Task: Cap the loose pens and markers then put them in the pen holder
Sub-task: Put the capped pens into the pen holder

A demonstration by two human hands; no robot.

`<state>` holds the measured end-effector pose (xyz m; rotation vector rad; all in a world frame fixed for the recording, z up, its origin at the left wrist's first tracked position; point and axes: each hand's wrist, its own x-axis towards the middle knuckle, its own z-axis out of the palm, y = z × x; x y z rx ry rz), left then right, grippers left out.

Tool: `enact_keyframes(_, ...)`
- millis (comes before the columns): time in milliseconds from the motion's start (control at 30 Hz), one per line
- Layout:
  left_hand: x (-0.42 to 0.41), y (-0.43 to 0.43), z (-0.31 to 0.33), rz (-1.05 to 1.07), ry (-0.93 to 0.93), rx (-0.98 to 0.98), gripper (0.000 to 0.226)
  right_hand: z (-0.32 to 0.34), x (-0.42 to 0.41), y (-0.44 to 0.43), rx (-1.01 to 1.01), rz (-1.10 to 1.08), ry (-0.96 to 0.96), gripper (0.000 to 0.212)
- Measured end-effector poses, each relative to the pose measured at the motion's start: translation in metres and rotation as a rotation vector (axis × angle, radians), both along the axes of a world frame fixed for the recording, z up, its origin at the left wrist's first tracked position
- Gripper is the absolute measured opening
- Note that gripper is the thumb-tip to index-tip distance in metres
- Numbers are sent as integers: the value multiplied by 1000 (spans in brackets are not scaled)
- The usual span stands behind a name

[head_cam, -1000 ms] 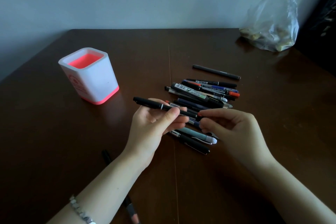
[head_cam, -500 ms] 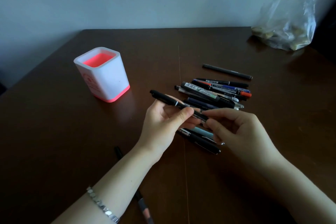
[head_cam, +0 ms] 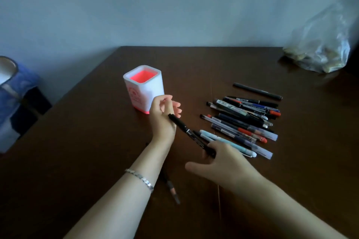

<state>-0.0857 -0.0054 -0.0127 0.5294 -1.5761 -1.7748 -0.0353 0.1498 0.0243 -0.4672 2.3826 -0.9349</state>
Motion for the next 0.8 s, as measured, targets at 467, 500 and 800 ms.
enact_keyframes(467, 104, -81, 14, -183, -553, -832, 30, -9, -10, -43, 108, 124, -89, 16)
enact_keyframes(500, 107, -78, 15, -226, -505, -980, 34, -3, -16, -38, 90, 123, -98, 15)
enact_keyframes(800, 70, -26, 34, -255, -65, -1743, 19, 60, -43, 4, -184, -39, -106, 33)
